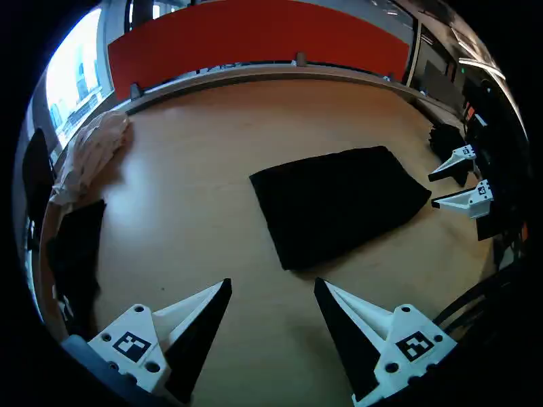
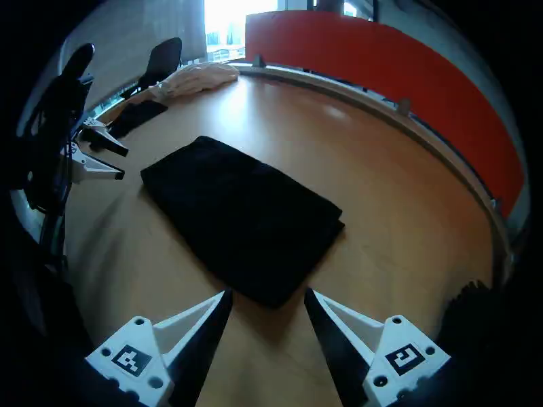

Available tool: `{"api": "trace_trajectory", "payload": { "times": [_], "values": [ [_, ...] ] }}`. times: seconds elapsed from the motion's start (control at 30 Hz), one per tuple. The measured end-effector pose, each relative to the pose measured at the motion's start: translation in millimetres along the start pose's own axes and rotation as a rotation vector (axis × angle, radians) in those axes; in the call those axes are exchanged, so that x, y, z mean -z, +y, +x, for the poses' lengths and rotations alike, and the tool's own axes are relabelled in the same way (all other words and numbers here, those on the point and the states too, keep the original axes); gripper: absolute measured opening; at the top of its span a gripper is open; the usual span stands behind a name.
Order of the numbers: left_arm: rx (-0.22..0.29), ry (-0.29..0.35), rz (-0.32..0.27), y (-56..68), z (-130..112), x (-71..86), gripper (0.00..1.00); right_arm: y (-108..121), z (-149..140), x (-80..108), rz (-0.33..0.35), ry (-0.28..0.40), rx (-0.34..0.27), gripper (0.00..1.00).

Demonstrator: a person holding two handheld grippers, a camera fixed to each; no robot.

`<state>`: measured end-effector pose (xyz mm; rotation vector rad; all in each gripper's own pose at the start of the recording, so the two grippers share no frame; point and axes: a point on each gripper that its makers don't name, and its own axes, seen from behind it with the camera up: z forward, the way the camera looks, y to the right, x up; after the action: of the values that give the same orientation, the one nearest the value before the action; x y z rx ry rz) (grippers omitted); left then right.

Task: Fold towel

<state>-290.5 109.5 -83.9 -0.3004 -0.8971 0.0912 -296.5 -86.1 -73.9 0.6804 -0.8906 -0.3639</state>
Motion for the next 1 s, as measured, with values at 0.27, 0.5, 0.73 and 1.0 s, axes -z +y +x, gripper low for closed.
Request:
{"api": "trace_trajectory", "payload": {
  "times": [0.27, 0.5, 0.73, 1.0],
  "values": [
    [0.056, 0.007, 0.047, -16.3, -14.3, 12.7, 0.90, -1.8, -1.1, -1.2, 0.038, -0.018, 0.047, 0.80],
    [0.085, 0.011, 0.072, -25.9, -21.6, 21.4, 0.90, -0.6, -0.5, -2.9, 0.053, -0.032, 0.071, 0.73],
    [0.097, 0.007, 0.086, -32.8, -27.3, 25.6, 0.90, -0.5, -7.8, -1.4, 0.072, -0.062, 0.082, 0.56],
    [0.102, 0.006, 0.095, -38.7, -30.3, 28.9, 0.90, 2.6, -10.5, -4.9, 0.082, -0.072, 0.080, 0.35]
  ]
}}
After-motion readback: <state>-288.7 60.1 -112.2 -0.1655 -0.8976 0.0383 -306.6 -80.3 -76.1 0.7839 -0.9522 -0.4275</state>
